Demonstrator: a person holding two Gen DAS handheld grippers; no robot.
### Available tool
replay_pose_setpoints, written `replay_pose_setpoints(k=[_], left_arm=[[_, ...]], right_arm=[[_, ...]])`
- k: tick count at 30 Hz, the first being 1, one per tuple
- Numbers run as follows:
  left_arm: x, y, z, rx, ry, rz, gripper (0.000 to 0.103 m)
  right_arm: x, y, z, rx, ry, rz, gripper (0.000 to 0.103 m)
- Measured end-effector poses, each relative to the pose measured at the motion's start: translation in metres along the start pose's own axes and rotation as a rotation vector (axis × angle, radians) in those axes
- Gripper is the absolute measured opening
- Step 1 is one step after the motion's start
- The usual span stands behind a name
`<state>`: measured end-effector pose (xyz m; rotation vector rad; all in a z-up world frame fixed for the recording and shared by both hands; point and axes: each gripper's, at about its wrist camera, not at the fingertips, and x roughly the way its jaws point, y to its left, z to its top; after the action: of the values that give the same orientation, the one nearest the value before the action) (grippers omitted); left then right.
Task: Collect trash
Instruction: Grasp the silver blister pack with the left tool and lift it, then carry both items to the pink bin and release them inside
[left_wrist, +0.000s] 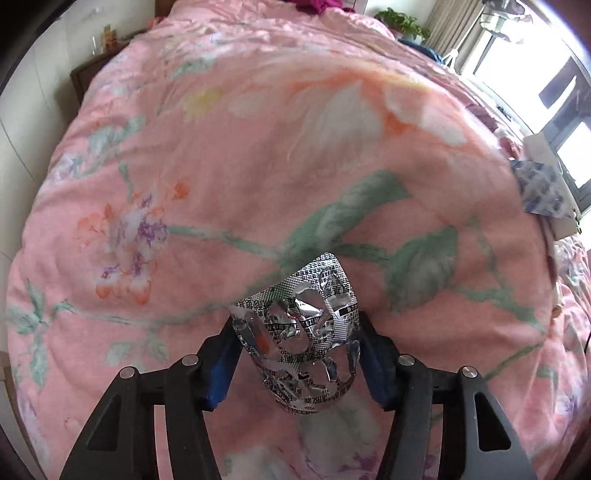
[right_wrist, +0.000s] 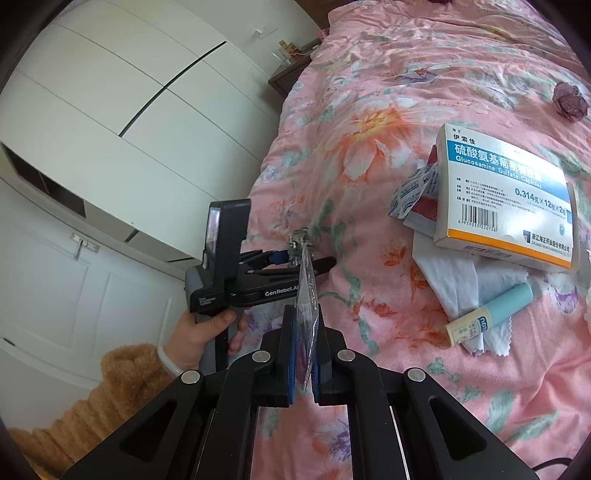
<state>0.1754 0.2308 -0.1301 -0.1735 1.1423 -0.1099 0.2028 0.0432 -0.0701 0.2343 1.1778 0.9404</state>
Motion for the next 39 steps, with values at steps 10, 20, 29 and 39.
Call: replay_pose_setpoints(k=[10,20,29,39], left_arm=[[-0.071,-0.02,-0.014,-0.068,-0.159,0.02,0.06],[-0.137,-0.031,-0.1,-0.258,-0.209,0.154,0.061],[-0.2,-0.006,-0.177,-0.398,-0.27,0.257,0.061],[-0.256,0.054,-0.276,-0.583,-0.314,0.384,0.062]], right_arm=[[-0.011,0.016,-0.002,-0.042,-0.018,0.009,0.007],[-0.007,0.062,-0.017,-0.14,0.024,0.051,0.007],[0.016,0.129,-0.044,-0.256,0.099,0.114,0.007],[0.072,0.221,-0.088,-0.403,0.237,0.205,0.007]])
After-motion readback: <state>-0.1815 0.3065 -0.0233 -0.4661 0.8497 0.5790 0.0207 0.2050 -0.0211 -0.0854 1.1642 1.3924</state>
